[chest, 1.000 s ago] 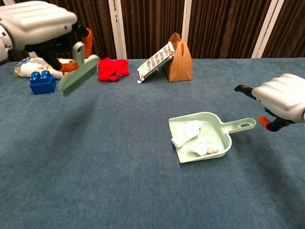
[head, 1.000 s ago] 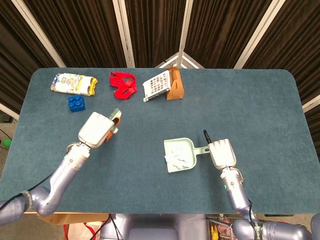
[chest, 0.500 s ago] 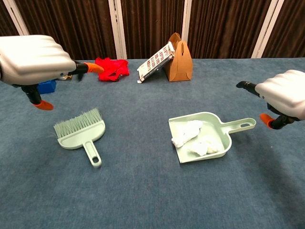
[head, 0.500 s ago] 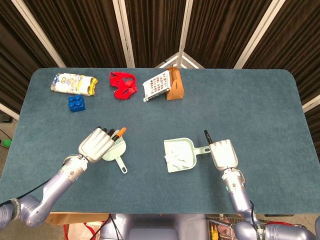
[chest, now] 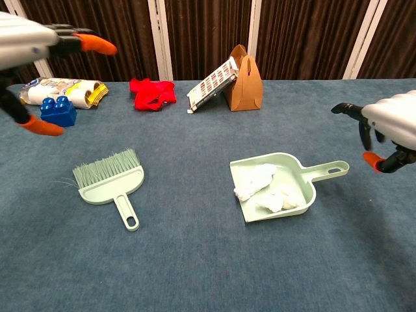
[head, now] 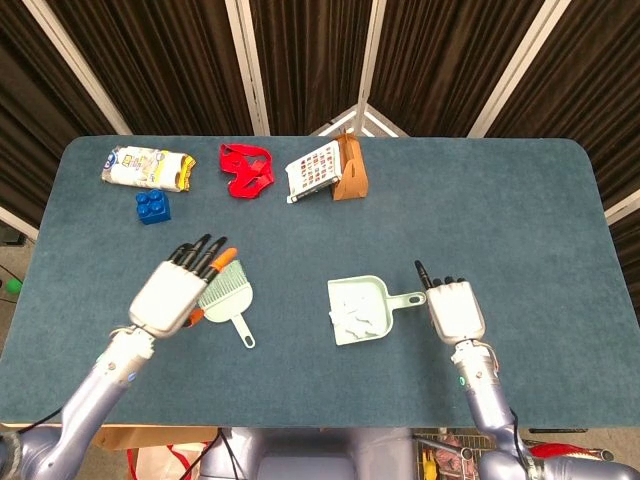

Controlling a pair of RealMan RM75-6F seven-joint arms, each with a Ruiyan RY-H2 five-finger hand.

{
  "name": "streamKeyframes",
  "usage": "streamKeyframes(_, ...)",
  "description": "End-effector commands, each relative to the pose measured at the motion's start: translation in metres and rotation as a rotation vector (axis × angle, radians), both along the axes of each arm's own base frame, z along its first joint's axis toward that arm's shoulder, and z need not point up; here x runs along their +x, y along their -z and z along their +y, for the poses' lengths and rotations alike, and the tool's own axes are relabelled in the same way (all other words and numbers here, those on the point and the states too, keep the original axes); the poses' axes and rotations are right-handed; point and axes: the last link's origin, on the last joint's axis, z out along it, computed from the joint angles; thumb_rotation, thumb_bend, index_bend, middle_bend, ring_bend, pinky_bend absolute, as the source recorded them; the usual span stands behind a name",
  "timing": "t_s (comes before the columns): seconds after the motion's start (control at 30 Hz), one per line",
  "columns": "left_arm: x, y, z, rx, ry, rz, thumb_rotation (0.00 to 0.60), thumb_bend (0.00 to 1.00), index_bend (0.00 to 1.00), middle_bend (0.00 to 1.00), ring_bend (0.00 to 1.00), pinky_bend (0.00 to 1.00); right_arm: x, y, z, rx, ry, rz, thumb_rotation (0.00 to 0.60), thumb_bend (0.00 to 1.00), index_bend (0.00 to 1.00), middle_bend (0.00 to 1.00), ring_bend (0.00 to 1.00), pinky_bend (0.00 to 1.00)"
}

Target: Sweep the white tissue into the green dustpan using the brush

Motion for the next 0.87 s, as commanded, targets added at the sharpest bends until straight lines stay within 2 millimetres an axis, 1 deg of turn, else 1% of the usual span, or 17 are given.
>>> streamKeyframes(0.03,-0.035,-0.029,-0.042,0.006,-0.167,-0.171,0.600,0.00,0.00,0.00,0.00,0.06,-0.010,-0.024,0.017,0.014,0.117,-0.183,0.600,0.40,0.00,0.00,0.00,0.07)
streamKeyframes(0.1,-0.051,-0.039,-0.060,0.011,-0.198,-0.176,0.600,0.00,0.00,0.00,0.00,0.02,-0.017,-0.037,0.025,0.010,0.135,-0.229,0.600,0.36,0.00,0.00,0.00,0.04)
streamKeyframes(0.2,-0.067,-0.046,-0.082,0.025,-0.201,-0.194,0.600,0.00,0.00,0.00,0.00,0.01,-0.026,-0.053,0.038,-0.005,0.140,-0.274,0.600,0.35,0.00,0.00,0.00,0.02)
streamKeyframes(0.33,-0.095,-0.051,-0.118,0.038,-0.196,-0.183,0.600,0.00,0.00,0.00,0.00,0.01,-0.043,-0.078,0.066,-0.036,0.106,-0.304,0.600,0.35,0.00,0.00,0.00,0.01)
streamKeyframes(0.43,-0.113,-0.053,-0.134,0.045,-0.205,-0.153,0.600,0.00,0.00,0.00,0.00,0.00,-0.055,-0.093,0.088,-0.054,0.081,-0.306,0.600,0.35,0.00,0.00,0.00,0.01)
streamKeyframes(0.47,-0.120,-0.053,-0.140,0.046,-0.214,-0.147,0.600,0.00,0.00,0.00,0.00,0.00,-0.060,-0.099,0.098,-0.064,0.070,-0.306,0.600,0.35,0.00,0.00,0.00,0.01)
streamKeyframes(0.53,-0.131,-0.055,-0.146,0.055,-0.234,-0.135,0.600,0.00,0.00,0.00,0.00,0.00,-0.069,-0.107,0.111,-0.088,0.046,-0.304,0.600,0.35,0.00,0.00,0.00,0.01)
streamKeyframes(0.57,-0.137,-0.057,-0.149,0.073,-0.238,-0.129,0.600,0.00,0.00,0.00,0.00,0.00,-0.076,-0.113,0.122,-0.108,0.032,-0.300,0.600,0.35,0.00,0.00,0.00,0.01)
streamKeyframes(0.7,-0.150,-0.064,-0.154,0.109,-0.265,-0.132,0.600,0.00,0.00,0.00,0.00,0.00,-0.089,-0.126,0.142,-0.133,-0.023,-0.294,0.600,0.35,0.00,0.00,0.00,0.01)
streamKeyframes(0.77,-0.155,-0.069,-0.154,0.136,-0.263,-0.119,0.600,0.00,0.00,0.00,0.00,0.00,-0.092,-0.131,0.147,-0.148,-0.034,-0.303,0.600,0.35,0.00,0.00,0.00,0.01)
streamKeyframes(0.87,-0.158,-0.073,-0.150,0.178,-0.258,-0.140,0.600,0.00,0.00,0.00,0.00,0.00,-0.095,-0.137,0.147,-0.186,-0.057,-0.305,0.600,0.35,0.00,0.00,0.00,0.01)
